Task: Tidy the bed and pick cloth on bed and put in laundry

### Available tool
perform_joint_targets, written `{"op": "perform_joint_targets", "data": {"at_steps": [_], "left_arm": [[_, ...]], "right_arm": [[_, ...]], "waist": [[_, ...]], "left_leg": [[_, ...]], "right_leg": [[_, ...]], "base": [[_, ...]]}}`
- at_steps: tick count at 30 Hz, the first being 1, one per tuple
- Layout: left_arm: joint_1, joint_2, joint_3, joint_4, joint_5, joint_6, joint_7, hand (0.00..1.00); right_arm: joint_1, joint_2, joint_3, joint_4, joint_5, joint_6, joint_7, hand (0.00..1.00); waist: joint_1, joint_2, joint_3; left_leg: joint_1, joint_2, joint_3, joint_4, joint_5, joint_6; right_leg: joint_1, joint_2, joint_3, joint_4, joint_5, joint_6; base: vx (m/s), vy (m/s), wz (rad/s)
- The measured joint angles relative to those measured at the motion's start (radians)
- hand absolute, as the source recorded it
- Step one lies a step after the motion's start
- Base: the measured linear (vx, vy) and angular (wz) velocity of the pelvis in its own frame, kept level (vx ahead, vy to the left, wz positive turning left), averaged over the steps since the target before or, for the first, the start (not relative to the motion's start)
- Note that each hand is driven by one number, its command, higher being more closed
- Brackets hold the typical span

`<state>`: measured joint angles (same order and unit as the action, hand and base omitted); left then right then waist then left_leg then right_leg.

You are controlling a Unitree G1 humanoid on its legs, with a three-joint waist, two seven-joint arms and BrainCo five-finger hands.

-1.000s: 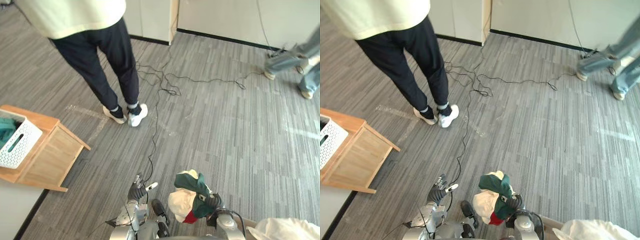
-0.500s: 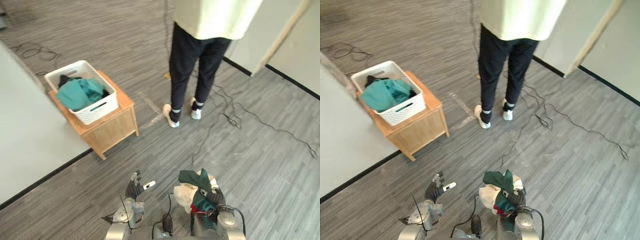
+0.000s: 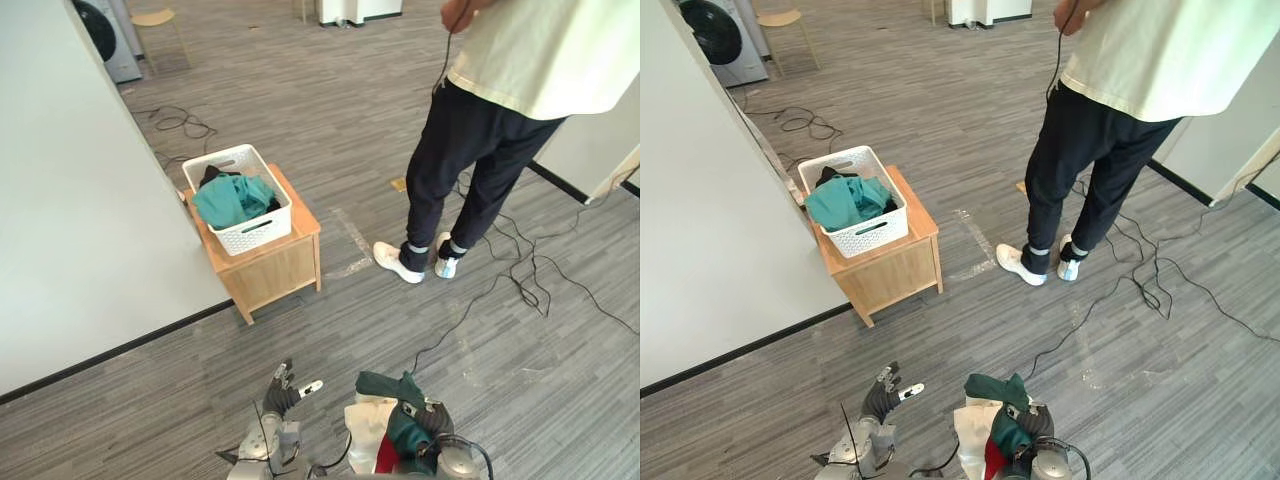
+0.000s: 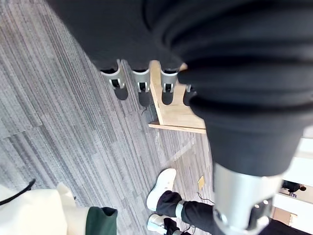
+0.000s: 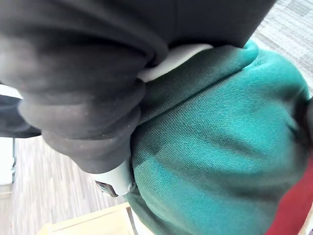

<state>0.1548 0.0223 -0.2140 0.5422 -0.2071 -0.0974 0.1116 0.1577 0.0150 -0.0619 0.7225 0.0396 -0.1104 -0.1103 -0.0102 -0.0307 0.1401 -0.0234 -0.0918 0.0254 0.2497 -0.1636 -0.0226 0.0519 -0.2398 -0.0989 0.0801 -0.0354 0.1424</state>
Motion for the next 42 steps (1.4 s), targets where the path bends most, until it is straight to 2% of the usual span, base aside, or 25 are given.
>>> {"op": "perform_joint_targets", "data": {"at_steps": [1, 2, 4, 7, 9, 10, 11, 13, 16, 18, 20, 21, 22, 23, 24, 25, 30, 35, 42], "left_arm": [[-0.01, 0.001, -0.003, 0.0, -0.006, 0.0, 0.001, 0.0], [-0.021, -0.002, -0.014, 0.003, -0.018, 0.0, 0.001, 0.0], [-0.013, -0.002, -0.014, 0.005, -0.026, -0.001, 0.002, 0.0], [-0.008, 0.003, -0.025, 0.005, -0.031, -0.001, 0.002, 0.0], [-0.009, 0.001, -0.027, 0.005, -0.038, -0.002, 0.002, 0.0], [-0.005, 0.002, -0.035, 0.006, -0.038, 0.0, 0.001, 0.0], [0.001, 0.004, -0.047, 0.006, -0.038, 0.0, 0.001, 0.0], [-0.001, 0.012, -0.065, 0.006, -0.037, 0.001, -0.002, 0.0], [-0.006, 0.016, -0.073, 0.006, -0.035, 0.003, -0.003, 0.0], [-0.017, 0.026, -0.088, 0.008, -0.034, 0.005, -0.003, 0.0], [-0.019, 0.038, -0.089, 0.008, -0.034, 0.005, -0.002, 0.0], [-0.021, 0.045, -0.089, 0.008, -0.034, 0.005, -0.003, 0.0], [-0.026, 0.057, -0.084, 0.008, -0.033, 0.006, -0.001, 0.0], [-0.032, 0.061, -0.073, 0.008, -0.028, 0.004, -0.001, 0.0], [-0.032, 0.06, -0.069, 0.008, -0.025, 0.003, -0.001, 0.0], [-0.025, 0.01, -0.068, 0.096, -0.016, 0.005, -0.004, 0.0], [-0.025, 0.01, -0.065, 0.097, -0.016, 0.005, -0.004, 0.0], [-0.024, 0.011, -0.008, 0.163, -0.019, 0.003, -0.008, 0.0], [-0.029, 0.025, 0.06, 0.253, -0.039, 0.007, -0.043, 0.0]], "right_arm": [[0.003, -0.004, -0.001, -0.001, 0.003, -0.001, -0.001, 1.0], [0.0, -0.014, 0.001, 0.003, 0.011, 0.002, -0.003, 1.0], [-0.003, -0.015, 0.003, -0.001, 0.015, 0.002, -0.003, 1.0], [0.005, -0.011, 0.013, -0.002, 0.031, -0.001, -0.001, 1.0], [0.019, -0.011, 0.024, -0.002, 0.03, 0.001, 0.001, 1.0], [0.028, -0.008, 0.029, -0.001, 0.031, 0.003, 0.002, 1.0], [0.033, -0.002, 0.029, -0.001, 0.031, 0.005, 0.003, 1.0], [0.036, 0.003, 0.029, -0.001, 0.031, 0.005, 0.004, 1.0], [0.033, 0.013, 0.029, 0.0, 0.031, 0.006, 0.006, 1.0], [0.033, 0.019, 0.029, 0.001, 0.043, 0.01, 0.006, 1.0], [0.02, 0.019, 0.03, 0.002, 0.054, 0.011, 0.006, 1.0], [0.02, 0.022, 0.03, 0.002, 0.061, 0.011, 0.006, 1.0], [0.018, 0.027, 0.03, 0.0, 0.073, 0.011, 0.007, 1.0], [0.016, 0.025, 0.022, -0.001, 0.077, 0.009, 0.008, 1.0], [0.015, 0.025, 0.018, -0.001, 0.079, 0.009, 0.008, 1.0], [-0.002, 0.006, 0.02, 0.038, 0.109, 0.007, 0.007, 1.0], [-0.001, 0.005, 0.018, 0.038, 0.109, 0.007, 0.007, 1.0], [-0.006, 0.004, -0.005, 0.051, 0.109, 0.007, 0.028, 1.0], [-0.016, -0.004, -0.064, 0.111, 0.108, 0.007, 0.092, 1.0]], "waist": [[-0.005, 0.001, 0.0], [-0.003, 0.024, 0.005], [0.005, 0.019, 0.008], [-0.007, -0.002, -0.002], [-0.012, -0.017, -0.006], [-0.015, -0.02, -0.004], [-0.015, -0.025, -0.004], [-0.023, -0.032, -0.006], [-0.028, -0.048, -0.007], [-0.03, -0.049, -0.006], [-0.029, -0.041, -0.005], [-0.033, -0.039, -0.004], [-0.039, -0.024, 0.006], [-0.034, -0.015, 0.011], [-0.03, -0.015, 0.011], [-0.032, -0.008, 0.0], [-0.031, -0.008, 0.001], [-0.031, -0.008, 0.001], [-0.032, -0.01, -0.003]], "left_leg": [[-0.001, 0.043, 0.151, -0.03, -0.019, 0.012], [0.004, 0.098, 0.29, -0.026, -0.032, 0.053], [0.001, 0.1, 0.328, -0.017, -0.011, 0.047], [0.028, 0.055, 0.311, -0.115, 0.013, 0.059], [0.05, 0.05, 0.377, -0.176, 0.017, 0.058], [0.074, 0.037, 0.378, -0.219, 0.036, 0.06], [0.098, 0.02, 0.353, -0.266, 0.076, 0.065], [0.137, -0.004, 0.327, -0.344, 0.123, 0.078], [0.141, -0.022, 0.293, -0.353, 0.131, 0.081], [0.144, -0.018, 0.274, -0.348, 0.137, 0.098], [0.162, 0.005, 0.246, -0.343, 0.144, 0.108], [0.16, 0.013, 0.231, -0.334, 0.144, 0.109], [0.152, 0.033, 0.212, -0.312, 0.144, 0.108], [0.155, 0.059, 0.19, -0.295, 0.139, 0.099], [0.158, 0.066, 0.182, -0.288, 0.132, 0.089], [0.178, 0.074, 0.202, -0.351, 0.143, 0.037], [0.178, 0.074, 0.203, -0.351, 0.143, 0.037], [0.176, 0.077, 0.223, -0.351, 0.137, 0.029], [0.176, 0.092, 0.273, -0.345, 0.128, 0.014]], "right_leg": [[0.003, -0.001, -0.046, 0.0, 0.001, 0.0], [0.013, 0.009, -0.073, 0.004, 0.0, 0.001], [0.029, -0.001, -0.092, 0.008, -0.005, 0.007], [0.034, -0.025, -0.122, 0.014, -0.016, 0.009], [0.043, -0.045, -0.153, 0.002, -0.022, -0.002], [0.058, -0.052, -0.168, -0.003, -0.026, -0.007], [0.071, -0.054, -0.182, -0.003, -0.034, -0.014], [0.088, -0.062, -0.204, 0.001, -0.045, -0.005], [0.096, -0.08, -0.23, 0.03, -0.056, -0.016], [0.062, -0.09, -0.225, 0.139, -0.05, -0.024], [-0.005, -0.087, -0.187, 0.301, -0.027, -0.055], [-0.033, -0.083, -0.163, 0.36, -0.022, -0.064], [-0.058, -0.046, -0.109, 0.385, -0.084, -0.039], [-0.06, 0.013, -0.053, 0.351, -0.142, -0.026], [-0.059, 0.035, -0.039, 0.33, -0.152, -0.026], [-0.022, 0.12, 0.03, 0.035, -0.04, -0.049], [-0.022, 0.12, 0.031, 0.033, -0.04, -0.049], [-0.024, 0.124, 0.045, 0.015, -0.035, -0.049], [-0.015, 0.145, 0.079, -0.068, 0.013, -0.054]], "base": [[-0.07, -0.007, 0.91], [-0.08, -0.016, 0.73], [-0.11, -0.002, 0.38], [-0.1, 0.034, 0.42], [-0.02, 0.047, 0.58], [0.02, 0.06, 0.59], [0.01, 0.051, 0.35], [0.03, 0.029, 0.33], [0.09, 0.011, 0.37], [0.15, 0.003, 0.49], [0.24, -0.002, 0.4], [0.2, -0.036, 0.57], [0.15, -0.05, 0.73], [0.13, -0.045, 0.73], [0.08, -0.023, 0.44], [0.02, -0.007, 0.12], [0.0, 0.0, 0.0], [0.0, 0.001, -0.11], [0.02, -0.011, -0.21]]}}
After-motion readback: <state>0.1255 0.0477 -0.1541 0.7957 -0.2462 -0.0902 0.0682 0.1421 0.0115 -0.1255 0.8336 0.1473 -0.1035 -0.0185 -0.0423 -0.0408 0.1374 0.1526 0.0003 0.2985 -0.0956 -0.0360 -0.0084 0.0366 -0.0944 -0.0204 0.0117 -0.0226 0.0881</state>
